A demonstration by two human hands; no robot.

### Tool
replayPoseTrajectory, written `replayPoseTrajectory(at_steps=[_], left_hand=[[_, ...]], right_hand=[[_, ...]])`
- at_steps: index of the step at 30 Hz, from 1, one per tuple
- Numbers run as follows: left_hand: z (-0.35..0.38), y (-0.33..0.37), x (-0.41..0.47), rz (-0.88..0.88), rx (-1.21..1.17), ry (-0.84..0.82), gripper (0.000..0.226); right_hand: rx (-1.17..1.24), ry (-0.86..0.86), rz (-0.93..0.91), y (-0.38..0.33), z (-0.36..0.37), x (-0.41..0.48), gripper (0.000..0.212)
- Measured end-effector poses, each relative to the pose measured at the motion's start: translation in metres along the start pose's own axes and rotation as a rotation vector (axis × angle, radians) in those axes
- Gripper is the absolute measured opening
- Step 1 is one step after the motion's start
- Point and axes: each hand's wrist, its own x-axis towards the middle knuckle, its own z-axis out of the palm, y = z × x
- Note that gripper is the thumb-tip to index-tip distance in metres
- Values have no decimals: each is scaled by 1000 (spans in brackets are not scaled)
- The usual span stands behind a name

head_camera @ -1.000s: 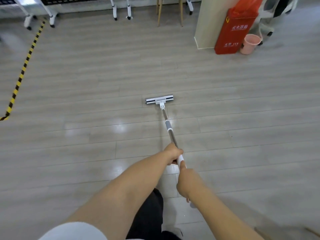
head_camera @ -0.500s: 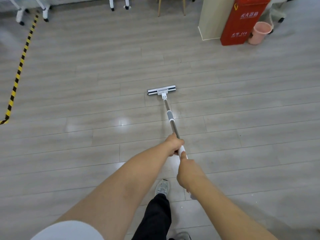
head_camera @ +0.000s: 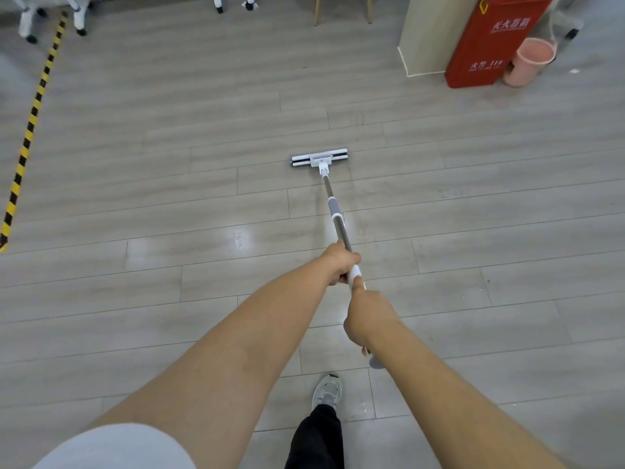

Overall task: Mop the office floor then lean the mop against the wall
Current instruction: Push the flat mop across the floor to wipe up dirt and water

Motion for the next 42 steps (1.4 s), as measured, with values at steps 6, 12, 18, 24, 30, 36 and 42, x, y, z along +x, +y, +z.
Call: replayPoseTrajectory(at_steps=[6, 12, 18, 24, 30, 36, 42], left_hand=[[22, -41, -14, -11, -1, -13, 48], [66, -104, -64, -33, -20, -38, 66], [118, -178, -135, -17, 23, -49, 36], [191, -277, -226, 14, -14, -67, 25], [266, -377, -319, -19, -43, -81, 22], [292, -400, -378, -33, -47, -61, 22], [273, -400, -371, -40, -23, -41, 18]], right_hand=[[43, 7, 19, 26, 40, -25, 81], [40, 12, 70, 70, 92, -86, 81], [44, -17, 42, 127, 145, -173, 82], [-39, -23, 36, 200, 208, -285, 85], [-14, -66, 48, 275, 274, -406, 91], [1, -91, 76, 301, 283, -460, 91], [27, -84, 62, 281, 289, -452, 88]])
